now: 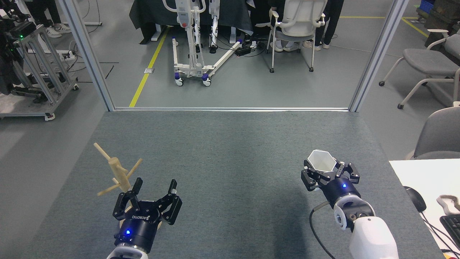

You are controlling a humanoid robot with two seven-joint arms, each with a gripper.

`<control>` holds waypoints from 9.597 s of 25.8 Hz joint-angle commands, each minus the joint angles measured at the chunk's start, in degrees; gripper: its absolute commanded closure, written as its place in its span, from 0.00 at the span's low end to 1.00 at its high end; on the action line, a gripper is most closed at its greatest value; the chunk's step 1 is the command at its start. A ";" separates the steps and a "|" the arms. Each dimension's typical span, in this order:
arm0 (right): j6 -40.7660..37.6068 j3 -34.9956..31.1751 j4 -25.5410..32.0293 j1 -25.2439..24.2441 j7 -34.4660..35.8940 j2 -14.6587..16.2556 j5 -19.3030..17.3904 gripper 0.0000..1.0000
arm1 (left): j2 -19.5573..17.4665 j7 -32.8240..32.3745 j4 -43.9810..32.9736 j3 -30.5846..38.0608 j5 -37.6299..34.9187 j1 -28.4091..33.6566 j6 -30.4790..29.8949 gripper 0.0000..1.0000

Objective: Hang cup on storage rack
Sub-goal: 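Lift the white cup with the right gripper and move it toward the center, then move the open left gripper up beneath the cup held by the right gripper, then close the left gripper on the white cup below the right gripper, then open the right gripper and pull it away from the cup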

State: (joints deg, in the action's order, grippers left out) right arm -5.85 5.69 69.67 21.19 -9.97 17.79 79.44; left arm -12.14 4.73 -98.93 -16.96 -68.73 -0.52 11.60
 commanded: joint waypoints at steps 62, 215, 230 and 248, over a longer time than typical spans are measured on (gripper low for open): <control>39.42 31.31 25.08 17.05 -35.12 -7.68 12.58 1.00 | 19.87 -3.85 11.83 -21.18 -8.61 -13.80 18.99 0.01; 41.88 33.69 22.71 16.52 -42.23 -14.72 11.71 0.02 | 20.05 -5.44 27.38 -20.65 -7.47 -34.46 5.89 0.82; 41.88 33.60 24.82 16.87 -42.23 -14.63 11.88 0.02 | 19.87 -5.52 27.38 -20.65 -7.56 -34.46 5.72 0.82; 41.88 33.25 27.72 17.84 -41.97 -14.89 12.76 0.02 | 19.87 -5.79 27.30 -20.74 -7.56 -34.37 5.63 0.83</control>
State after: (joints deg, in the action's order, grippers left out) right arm 36.94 39.04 96.72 38.43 -52.17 2.95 91.85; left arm 7.74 -1.03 -71.57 -37.66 -76.29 -34.91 23.05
